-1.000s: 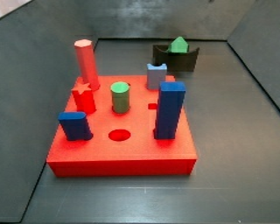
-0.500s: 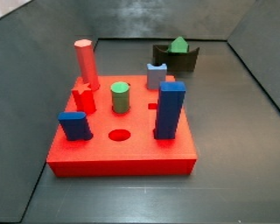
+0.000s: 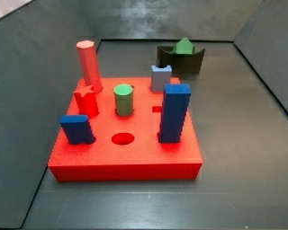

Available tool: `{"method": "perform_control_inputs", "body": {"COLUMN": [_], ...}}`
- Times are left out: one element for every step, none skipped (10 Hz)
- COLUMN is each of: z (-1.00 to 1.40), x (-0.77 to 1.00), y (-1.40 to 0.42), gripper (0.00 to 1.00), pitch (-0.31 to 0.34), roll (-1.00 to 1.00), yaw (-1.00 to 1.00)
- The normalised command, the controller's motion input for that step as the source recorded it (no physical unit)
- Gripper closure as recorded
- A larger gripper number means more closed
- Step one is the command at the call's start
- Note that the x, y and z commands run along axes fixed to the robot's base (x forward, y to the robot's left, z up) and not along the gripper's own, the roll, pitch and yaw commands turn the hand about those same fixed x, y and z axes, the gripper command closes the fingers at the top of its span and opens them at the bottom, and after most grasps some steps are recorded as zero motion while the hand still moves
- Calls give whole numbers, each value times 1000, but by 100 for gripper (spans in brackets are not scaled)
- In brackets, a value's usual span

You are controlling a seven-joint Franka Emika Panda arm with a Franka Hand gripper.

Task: Pick up the 3 prong object. Move up. Place the 3 prong object on the fixture. Regrasp the 3 prong object. Move to above the board. Insert the 3 prong object.
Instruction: Regrasp the 3 prong object.

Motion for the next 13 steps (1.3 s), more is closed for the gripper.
{"method": "perform_control_inputs", "body": {"z": [9, 12, 11, 9, 5, 0, -1, 0, -2, -5, -4, -3, -8], "x": [8, 10, 9, 17, 27, 42, 57, 75, 85, 102, 106, 105, 104], "y": [-15, -14, -14, -21, -19, -22, -26, -28, -33, -35, -41, -44, -45], "gripper": [0, 0, 0, 0, 0, 0, 0, 0, 0, 0, 0, 0, 0], "pitch": [39, 42, 45, 58, 63, 76, 88, 110, 123, 155, 178, 210, 226], "roll": [1000, 1000, 1000, 1000, 1000, 1000, 1000, 1000, 1000, 1000, 1000, 1000, 1000], "yaw": [12, 13, 13, 17, 18, 22, 26, 34, 39, 54, 69, 99, 120]}}
